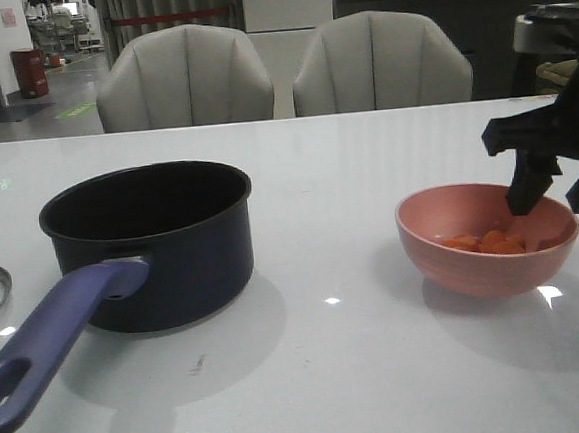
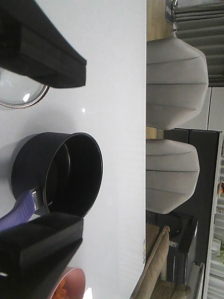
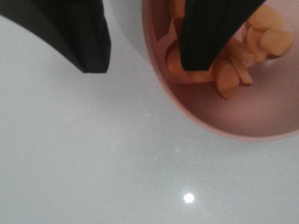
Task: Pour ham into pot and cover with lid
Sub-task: 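Grasp the rim of the pink bowl with the right gripper, then lift the pink bowl and carry it over the saucepan, right gripper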
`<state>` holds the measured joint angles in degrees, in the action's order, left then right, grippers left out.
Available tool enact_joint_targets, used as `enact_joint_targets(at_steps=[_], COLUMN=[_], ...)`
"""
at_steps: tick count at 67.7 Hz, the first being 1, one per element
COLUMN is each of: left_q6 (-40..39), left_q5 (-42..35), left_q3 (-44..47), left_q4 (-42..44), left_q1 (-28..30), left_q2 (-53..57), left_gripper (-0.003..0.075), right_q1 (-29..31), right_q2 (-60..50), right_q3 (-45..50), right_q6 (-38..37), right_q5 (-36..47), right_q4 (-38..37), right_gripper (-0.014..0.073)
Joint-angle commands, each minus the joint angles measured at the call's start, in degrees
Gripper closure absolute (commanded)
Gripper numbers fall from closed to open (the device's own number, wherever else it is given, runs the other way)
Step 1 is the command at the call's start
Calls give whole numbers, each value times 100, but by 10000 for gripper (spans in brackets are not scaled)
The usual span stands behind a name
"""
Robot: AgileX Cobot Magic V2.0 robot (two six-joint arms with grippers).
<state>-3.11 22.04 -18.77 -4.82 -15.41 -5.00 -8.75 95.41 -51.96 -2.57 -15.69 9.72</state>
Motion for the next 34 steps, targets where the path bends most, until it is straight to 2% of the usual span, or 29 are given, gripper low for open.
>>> enact_joint_targets(at_steps=[1,8,14,34], left_q6=[-19,-19,-19,-19], left_q5=[-416,-416,-416,-416], left_q3=[-135,-135,-135,-135], left_q4=[-49,-49,-49,-49], left_q1=[-51,-51,-51,-51], left_q2=[-73,-73,-73,-73], left_gripper=[138,138,138,138], right_q1=[0,0,0,-7], right_q2=[69,187,173,-81], right_q3=[-376,-555,-696,-1325], right_q6=[39,39,39,55], right_q5=[94,-197,-388,-900], right_q4=[39,199,291,297], right_gripper=[285,472,442,445])
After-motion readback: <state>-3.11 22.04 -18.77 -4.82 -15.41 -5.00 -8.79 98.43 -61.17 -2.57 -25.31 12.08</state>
